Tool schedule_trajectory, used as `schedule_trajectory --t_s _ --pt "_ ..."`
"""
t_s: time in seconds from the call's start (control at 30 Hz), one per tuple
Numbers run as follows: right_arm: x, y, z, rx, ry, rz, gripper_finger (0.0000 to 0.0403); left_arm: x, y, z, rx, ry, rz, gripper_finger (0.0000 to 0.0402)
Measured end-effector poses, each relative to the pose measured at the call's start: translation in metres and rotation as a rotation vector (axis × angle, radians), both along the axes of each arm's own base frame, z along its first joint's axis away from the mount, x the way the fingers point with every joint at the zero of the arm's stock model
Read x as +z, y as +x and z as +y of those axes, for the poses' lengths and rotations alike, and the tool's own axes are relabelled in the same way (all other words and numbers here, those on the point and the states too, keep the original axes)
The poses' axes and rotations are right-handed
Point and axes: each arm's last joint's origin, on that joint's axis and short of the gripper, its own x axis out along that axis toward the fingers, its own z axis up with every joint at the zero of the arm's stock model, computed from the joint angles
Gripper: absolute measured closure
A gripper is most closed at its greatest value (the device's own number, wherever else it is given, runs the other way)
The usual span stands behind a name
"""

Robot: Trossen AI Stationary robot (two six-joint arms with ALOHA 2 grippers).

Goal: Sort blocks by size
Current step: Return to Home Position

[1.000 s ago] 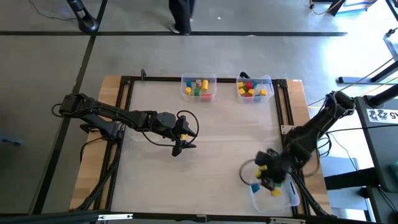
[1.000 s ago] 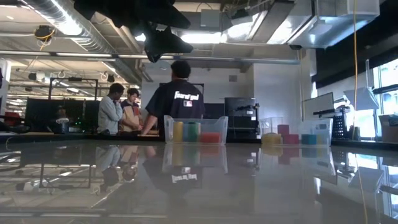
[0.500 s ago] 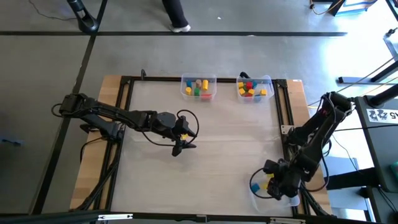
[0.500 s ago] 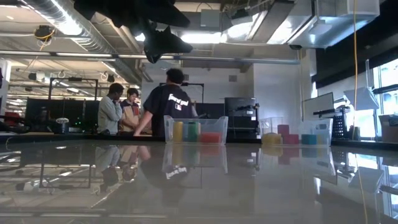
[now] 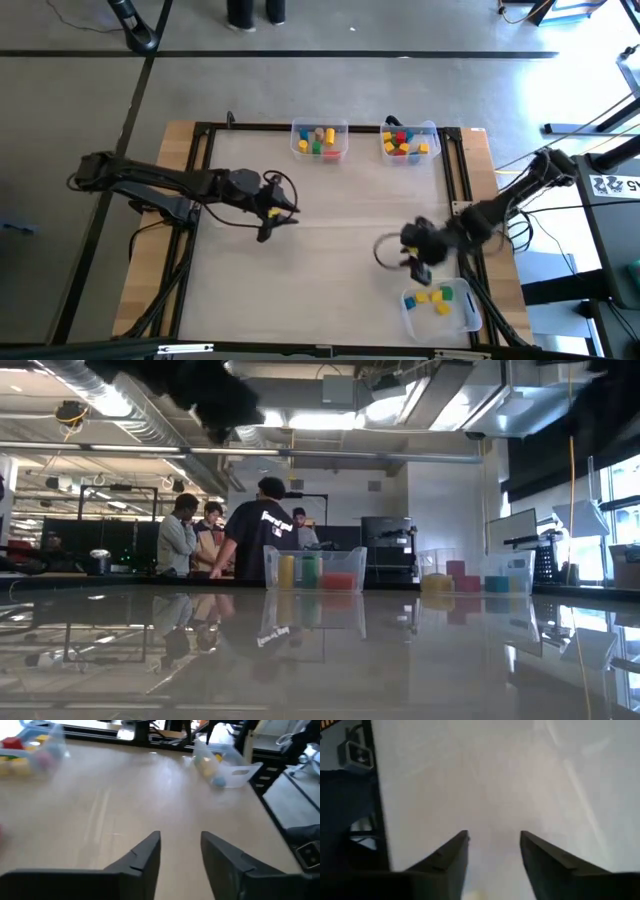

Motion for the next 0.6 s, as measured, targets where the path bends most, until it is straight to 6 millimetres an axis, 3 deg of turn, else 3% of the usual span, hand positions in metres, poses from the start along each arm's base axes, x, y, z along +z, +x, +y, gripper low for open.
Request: schedule_trajectory --t_s 0.2,0.37,0.6 --pt "0.007 0.023 -0.046 0.083 -0.137 -0.099 0.0325 -0.01 -0.033 0.016 0.045 0.051 -0.064 0.032" --pt "0.019 0.029 -0.079 0.084 -0.247 -0.219 0.0391 -0.018 -0.057 0.025 0.075 0.104 -0.12 0.0344" --pt "0.028 0.012 -0.109 0.093 -0.254 -0.386 0.0385 -0.032 -0.085 0.028 0.106 0.126 -0.176 0.0365"
